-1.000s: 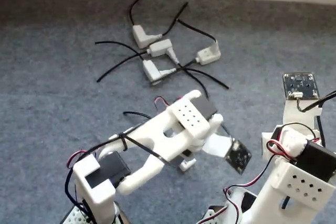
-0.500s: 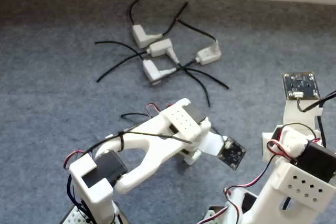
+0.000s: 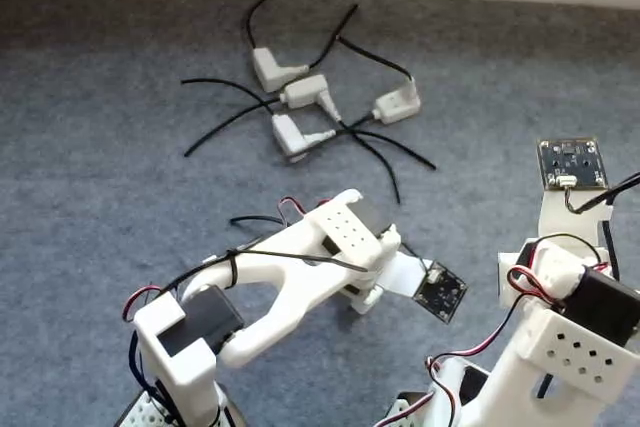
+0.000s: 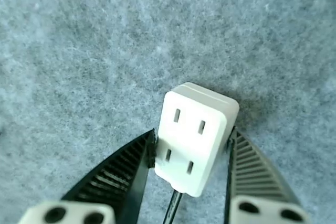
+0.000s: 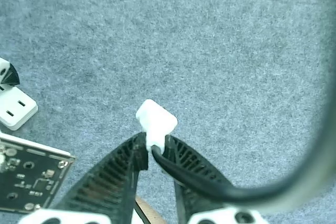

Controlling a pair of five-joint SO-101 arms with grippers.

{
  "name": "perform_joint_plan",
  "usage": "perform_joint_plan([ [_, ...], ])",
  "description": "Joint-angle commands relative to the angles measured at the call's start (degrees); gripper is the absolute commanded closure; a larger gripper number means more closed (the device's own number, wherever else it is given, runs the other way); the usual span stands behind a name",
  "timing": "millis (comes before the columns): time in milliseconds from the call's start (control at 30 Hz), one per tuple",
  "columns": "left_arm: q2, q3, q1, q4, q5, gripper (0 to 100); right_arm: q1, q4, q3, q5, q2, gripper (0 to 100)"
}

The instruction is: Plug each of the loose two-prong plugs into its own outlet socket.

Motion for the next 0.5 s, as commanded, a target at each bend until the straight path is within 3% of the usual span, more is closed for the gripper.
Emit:
perform_joint_plan([
  [0, -2.2, -1.3, -3.8, -1.6, 5.9, 79, 0.6, 2.0, -0.2, 0.4, -0.3, 98.4],
  [467, -1.7, -13.6, -21.2, -3.7, 25.3, 79, 0.5, 2.0, -0.2, 0.3, -0.3, 98.4],
])
